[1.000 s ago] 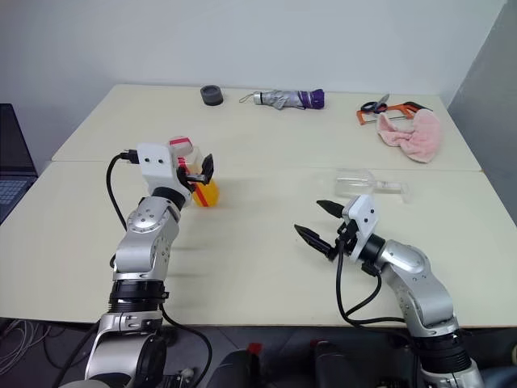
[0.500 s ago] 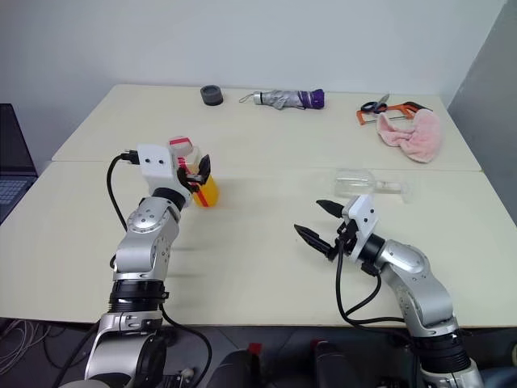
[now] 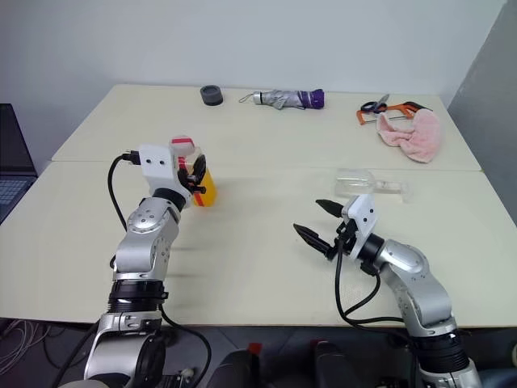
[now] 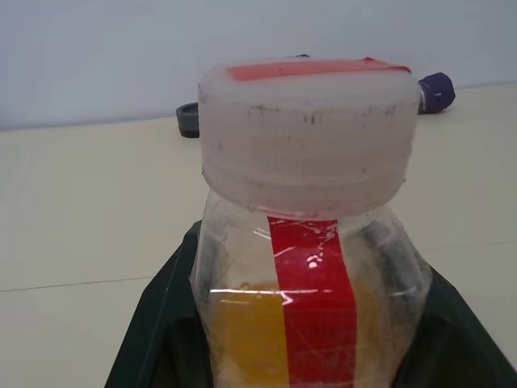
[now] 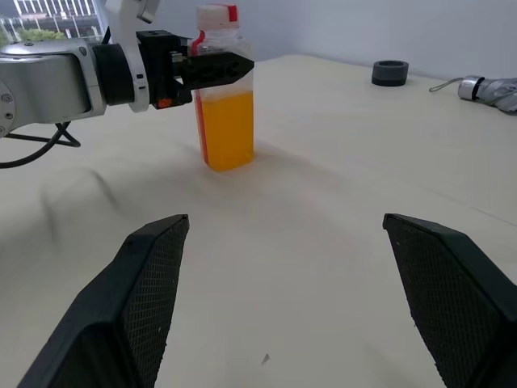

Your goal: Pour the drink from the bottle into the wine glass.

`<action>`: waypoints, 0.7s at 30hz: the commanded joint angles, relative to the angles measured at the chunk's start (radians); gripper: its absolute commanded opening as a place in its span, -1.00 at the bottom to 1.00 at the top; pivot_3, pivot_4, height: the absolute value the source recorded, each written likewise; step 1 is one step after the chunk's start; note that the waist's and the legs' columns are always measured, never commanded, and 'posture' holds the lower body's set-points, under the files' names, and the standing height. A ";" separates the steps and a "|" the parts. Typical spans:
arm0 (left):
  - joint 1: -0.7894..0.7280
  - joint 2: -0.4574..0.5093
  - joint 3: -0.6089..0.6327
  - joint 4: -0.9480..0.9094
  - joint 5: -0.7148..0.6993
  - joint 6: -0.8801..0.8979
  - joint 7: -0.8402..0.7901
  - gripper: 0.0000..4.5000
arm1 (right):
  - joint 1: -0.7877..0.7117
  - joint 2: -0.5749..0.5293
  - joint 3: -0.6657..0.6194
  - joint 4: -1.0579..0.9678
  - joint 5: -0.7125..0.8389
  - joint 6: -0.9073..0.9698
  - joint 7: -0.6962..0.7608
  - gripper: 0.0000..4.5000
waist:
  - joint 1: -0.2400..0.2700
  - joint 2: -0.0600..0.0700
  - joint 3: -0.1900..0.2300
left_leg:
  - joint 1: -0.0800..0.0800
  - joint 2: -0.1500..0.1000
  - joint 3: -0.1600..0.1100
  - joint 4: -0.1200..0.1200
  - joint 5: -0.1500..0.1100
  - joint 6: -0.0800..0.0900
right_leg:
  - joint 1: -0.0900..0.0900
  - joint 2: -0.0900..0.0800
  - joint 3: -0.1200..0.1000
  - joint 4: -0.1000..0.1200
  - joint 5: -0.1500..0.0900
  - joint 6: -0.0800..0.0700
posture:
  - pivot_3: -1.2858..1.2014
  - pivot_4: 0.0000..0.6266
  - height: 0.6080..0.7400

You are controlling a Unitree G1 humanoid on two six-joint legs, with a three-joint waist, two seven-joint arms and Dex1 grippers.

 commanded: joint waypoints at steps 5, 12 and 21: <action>0.033 0.026 -0.014 -0.114 -0.044 -0.036 -0.120 -0.16 | -0.011 0.007 -0.015 -0.026 -0.009 -0.026 -0.013 0.83 | 0.001 0.000 0.000 | 0.000 0.000 0.000 0.000 0.000 0.000 | 0.000 0.000 0.000 0.000 0.000 0.000 | 0.03 -0.52 1.00; 0.045 0.031 -0.084 -0.155 -0.141 -0.024 -0.344 -0.16 | 0.054 -0.028 -0.048 -0.051 -0.043 -0.030 -0.048 0.83 | 0.001 0.000 0.000 | -0.001 0.000 0.000 0.000 0.000 0.000 | 0.000 -0.001 0.000 0.000 0.000 0.000 | 0.03 -0.52 1.00; -0.018 0.026 -0.207 -0.088 -0.226 -0.021 -0.653 -0.16 | 0.213 -0.073 -0.116 -0.150 -0.076 -0.049 -0.093 0.83 | 0.001 0.000 0.000 | -0.001 -0.001 0.000 0.000 0.000 0.000 | 0.000 0.000 0.000 0.000 0.000 0.000 | 0.03 -0.52 1.00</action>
